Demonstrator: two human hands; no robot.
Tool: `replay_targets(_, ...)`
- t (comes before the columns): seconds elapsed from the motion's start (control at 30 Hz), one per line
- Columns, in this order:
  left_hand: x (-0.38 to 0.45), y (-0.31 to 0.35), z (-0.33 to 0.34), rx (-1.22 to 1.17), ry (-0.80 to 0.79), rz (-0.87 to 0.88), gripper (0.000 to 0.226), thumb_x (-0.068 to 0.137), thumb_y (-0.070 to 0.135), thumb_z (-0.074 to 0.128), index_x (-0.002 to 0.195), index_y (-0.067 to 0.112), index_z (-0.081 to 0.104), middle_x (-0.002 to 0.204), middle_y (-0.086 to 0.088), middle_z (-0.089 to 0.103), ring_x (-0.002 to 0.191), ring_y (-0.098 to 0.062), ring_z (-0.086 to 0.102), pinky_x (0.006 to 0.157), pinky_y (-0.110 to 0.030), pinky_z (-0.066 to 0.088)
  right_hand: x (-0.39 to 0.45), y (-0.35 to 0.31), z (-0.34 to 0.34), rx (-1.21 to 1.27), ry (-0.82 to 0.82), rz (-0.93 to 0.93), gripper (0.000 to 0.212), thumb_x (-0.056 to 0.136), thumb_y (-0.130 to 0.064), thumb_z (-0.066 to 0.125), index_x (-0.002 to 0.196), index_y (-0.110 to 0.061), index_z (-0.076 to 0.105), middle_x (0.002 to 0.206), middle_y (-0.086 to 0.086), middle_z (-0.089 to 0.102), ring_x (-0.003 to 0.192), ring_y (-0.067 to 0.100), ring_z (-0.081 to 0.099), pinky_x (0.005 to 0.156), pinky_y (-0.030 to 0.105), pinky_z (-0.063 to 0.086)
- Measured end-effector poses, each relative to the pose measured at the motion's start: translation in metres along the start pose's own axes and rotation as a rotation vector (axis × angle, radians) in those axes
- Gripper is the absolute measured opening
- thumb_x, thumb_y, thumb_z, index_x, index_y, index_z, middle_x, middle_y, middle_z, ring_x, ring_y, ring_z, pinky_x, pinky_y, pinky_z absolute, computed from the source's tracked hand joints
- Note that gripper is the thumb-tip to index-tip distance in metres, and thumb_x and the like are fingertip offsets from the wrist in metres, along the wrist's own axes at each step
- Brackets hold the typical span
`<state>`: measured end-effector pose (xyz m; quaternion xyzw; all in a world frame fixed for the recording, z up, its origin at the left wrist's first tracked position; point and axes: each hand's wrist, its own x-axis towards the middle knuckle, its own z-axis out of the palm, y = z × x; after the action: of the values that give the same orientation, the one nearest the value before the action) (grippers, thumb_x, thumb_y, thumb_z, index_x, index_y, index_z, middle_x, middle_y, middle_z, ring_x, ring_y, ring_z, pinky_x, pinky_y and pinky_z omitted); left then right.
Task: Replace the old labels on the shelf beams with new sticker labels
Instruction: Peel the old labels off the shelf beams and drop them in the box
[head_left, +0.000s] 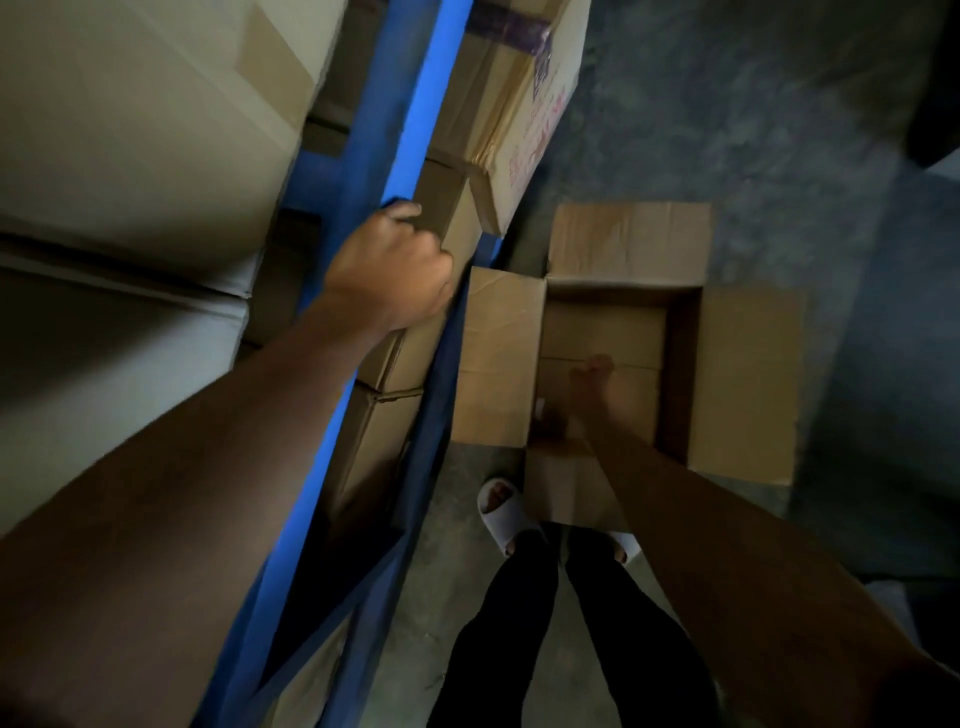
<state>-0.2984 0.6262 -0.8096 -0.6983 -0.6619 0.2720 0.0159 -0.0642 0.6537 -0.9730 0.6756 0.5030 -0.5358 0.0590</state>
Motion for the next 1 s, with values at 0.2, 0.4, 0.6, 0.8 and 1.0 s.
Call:
replay_targets(0.2, -0.032, 0.013, -0.013, -0.290, -0.050, -0.109, 0.033, 0.093, 0.025, 0.043, 0.102, 0.011, 0.071, 0.096, -0.011, 0.075, 0.098, -0.026, 0.067, 0.119, -0.034, 0.019, -0.094, -0.064, -0.043, -0.213, -0.020, -0.155, 0.031, 0.091, -0.026, 0.053, 0.121, -0.020, 0.058, 0.125, 0.012, 0.062, 0.115, 0.035, 0.057, 0.089, 0.036, 0.045)
replay_targets(0.4, -0.097, 0.034, -0.061, -0.866, -0.117, -0.430, 0.015, 0.093, 0.022, 0.053, 0.097, 0.015, 0.065, 0.105, -0.013, 0.072, 0.102, -0.033, 0.067, 0.076, -0.032, 0.047, -0.197, -0.110, -0.091, -0.196, 0.027, -0.377, 0.030, 0.092, -0.027, 0.050, 0.121, -0.028, 0.057, 0.120, 0.008, 0.064, 0.110, 0.032, 0.059, 0.078, 0.029, 0.041)
replay_targets(0.6, -0.164, 0.034, -0.150, -1.332, 0.282, -0.729, 0.016, 0.092, 0.014, 0.058, 0.101, 0.010, 0.071, 0.102, -0.013, 0.075, 0.099, -0.030, 0.070, 0.085, -0.041, 0.056, -0.299, -0.145, -0.117, -0.180, 0.109, -0.642, 0.027, 0.093, -0.028, 0.048, 0.118, -0.026, 0.059, 0.117, 0.010, 0.067, 0.109, 0.035, 0.060, 0.090, 0.041, 0.051)
replay_targets(0.8, -0.250, 0.036, -0.219, -1.306, 0.571, -0.871, 0.013, 0.093, 0.015, 0.059, 0.098, 0.015, 0.071, 0.099, -0.008, 0.075, 0.093, -0.027, 0.069, 0.085, -0.037, 0.056, -0.381, -0.159, -0.129, -0.171, 0.071, -0.910, 0.025, 0.093, -0.027, 0.048, 0.113, -0.025, 0.061, 0.112, 0.010, 0.069, 0.109, 0.034, 0.060, 0.089, 0.038, 0.049)
replay_targets(1.0, -0.361, 0.071, -0.279, -1.131, 0.759, -0.984, 0.015, 0.093, 0.013, 0.057, 0.101, 0.011, 0.070, 0.089, -0.006, 0.073, 0.079, -0.026, 0.068, 0.082, -0.039, 0.055, -0.473, -0.146, -0.138, -0.226, -0.062, -1.292, 0.023, 0.093, -0.022, 0.053, 0.114, -0.019, 0.062, 0.104, 0.007, 0.070, 0.098, 0.028, 0.064, 0.088, 0.043, 0.051)
